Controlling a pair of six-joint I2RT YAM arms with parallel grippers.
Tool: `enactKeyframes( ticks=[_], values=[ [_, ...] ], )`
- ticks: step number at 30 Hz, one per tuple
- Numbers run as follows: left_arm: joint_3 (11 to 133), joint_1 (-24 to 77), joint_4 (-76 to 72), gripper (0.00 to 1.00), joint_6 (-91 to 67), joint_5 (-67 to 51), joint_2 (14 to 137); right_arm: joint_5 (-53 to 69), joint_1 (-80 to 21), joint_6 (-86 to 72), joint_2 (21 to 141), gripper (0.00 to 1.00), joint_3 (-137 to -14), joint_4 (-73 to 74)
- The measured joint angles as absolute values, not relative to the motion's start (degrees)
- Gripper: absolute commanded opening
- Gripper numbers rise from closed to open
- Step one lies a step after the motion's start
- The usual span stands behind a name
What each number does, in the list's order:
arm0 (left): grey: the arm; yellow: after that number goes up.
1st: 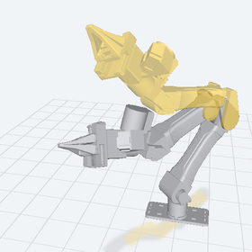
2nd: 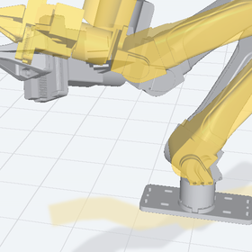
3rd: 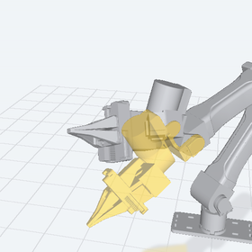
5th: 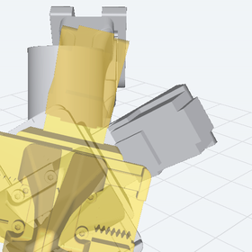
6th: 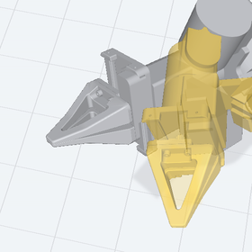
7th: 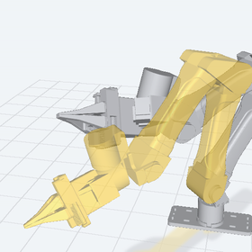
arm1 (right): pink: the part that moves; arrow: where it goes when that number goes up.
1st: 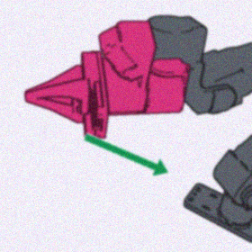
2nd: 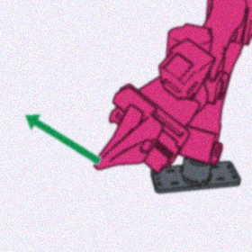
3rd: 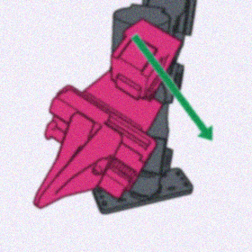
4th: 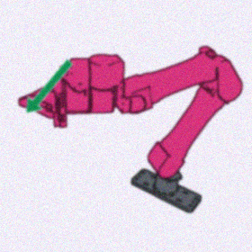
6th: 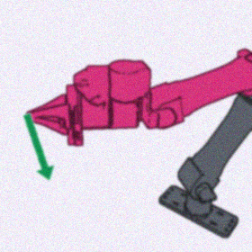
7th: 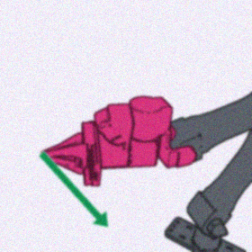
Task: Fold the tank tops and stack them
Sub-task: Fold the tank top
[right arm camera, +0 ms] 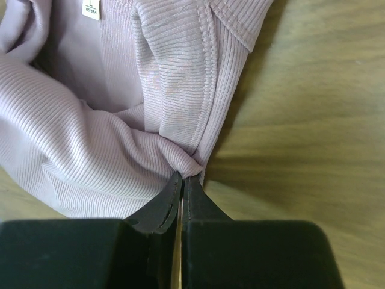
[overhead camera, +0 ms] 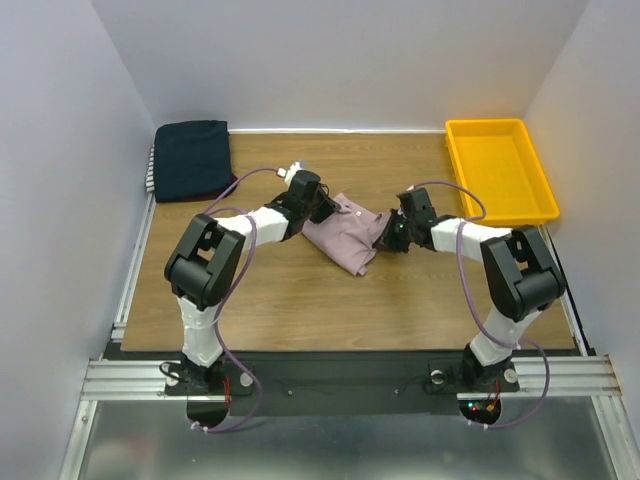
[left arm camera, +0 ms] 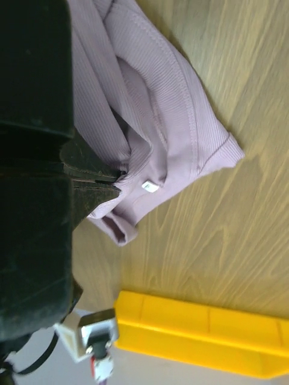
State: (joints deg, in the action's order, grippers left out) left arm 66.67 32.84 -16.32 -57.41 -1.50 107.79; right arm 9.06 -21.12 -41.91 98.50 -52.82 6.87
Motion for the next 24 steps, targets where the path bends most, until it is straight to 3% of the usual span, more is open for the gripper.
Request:
enactKeyframes(
  ticks=[7,12,20,24],
  values=[
    [67.79,31.75,-12.19,0.0,-59.33,0.32,111.68,9.76,-23.11,-42.06,99.29,0.0,-52.69,4.21],
    [59.61,31.77,-12.8,0.0,-62.54,1.19,108.57,6.94,-31.18,-44.36,96.18,0.0,-48.64,2.13],
    [35.55,31.77,-10.9,0.0,-65.69,4.03,86.08,1.37,-53.93,-54.13,92.84,0.0,-43.29,-0.62],
    [32.84,31.77,-3.57,0.0,-64.64,6.22,77.21,0.23,-59.9,-57.06,92.31,0.01,-43.7,-0.23]
  ],
)
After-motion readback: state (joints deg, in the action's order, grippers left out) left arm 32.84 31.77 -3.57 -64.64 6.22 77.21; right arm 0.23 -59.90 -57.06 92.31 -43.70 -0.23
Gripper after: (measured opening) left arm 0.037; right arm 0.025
